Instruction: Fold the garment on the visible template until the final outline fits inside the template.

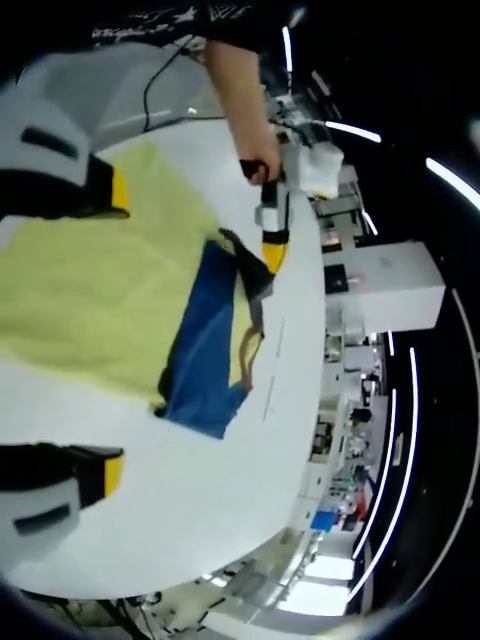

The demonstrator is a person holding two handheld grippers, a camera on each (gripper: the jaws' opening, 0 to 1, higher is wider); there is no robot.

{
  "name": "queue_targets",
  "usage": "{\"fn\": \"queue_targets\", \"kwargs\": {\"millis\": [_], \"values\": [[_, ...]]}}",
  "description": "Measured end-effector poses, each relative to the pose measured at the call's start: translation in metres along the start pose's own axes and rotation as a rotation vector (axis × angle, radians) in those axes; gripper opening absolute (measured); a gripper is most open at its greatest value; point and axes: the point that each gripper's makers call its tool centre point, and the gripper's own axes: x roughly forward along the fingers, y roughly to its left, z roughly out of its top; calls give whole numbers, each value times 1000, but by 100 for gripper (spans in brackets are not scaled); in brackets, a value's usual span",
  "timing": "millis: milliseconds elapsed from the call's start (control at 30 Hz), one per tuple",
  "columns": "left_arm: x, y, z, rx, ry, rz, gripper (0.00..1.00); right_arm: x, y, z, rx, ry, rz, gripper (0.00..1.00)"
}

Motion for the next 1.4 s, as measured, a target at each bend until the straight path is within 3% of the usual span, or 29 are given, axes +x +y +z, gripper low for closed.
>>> {"fn": "queue_targets", "kwargs": {"millis": [300,500,767,833,900,1033,1133,1200,1400], "values": [[-2,-46,-32,153,97,-141,0,1,1,-2,13,1,4,93],[1,-54,-52,134,161,-171,0,1,0,-3,13,4,4,93],[2,-59,-68,125,198,-176,2,1,-1,-5,18,12,-1,93],[3,-60,-74,113,214,-176,11,1,-1,-5,18,13,-1,93],[3,-61,-75,114,215,-175,26,1,-1,-6,20,15,-2,93],[0,-57,-68,115,193,-134,50,0,-2,-5,23,14,-6,93],[-3,-50,-61,64,164,-105,67,1,-2,-4,20,11,-5,94],[-5,-43,-60,30,155,-88,75,0,-2,-3,17,10,-6,94],[-15,-22,-59,-63,139,-25,86,-1,0,-1,13,4,-3,95]]}}
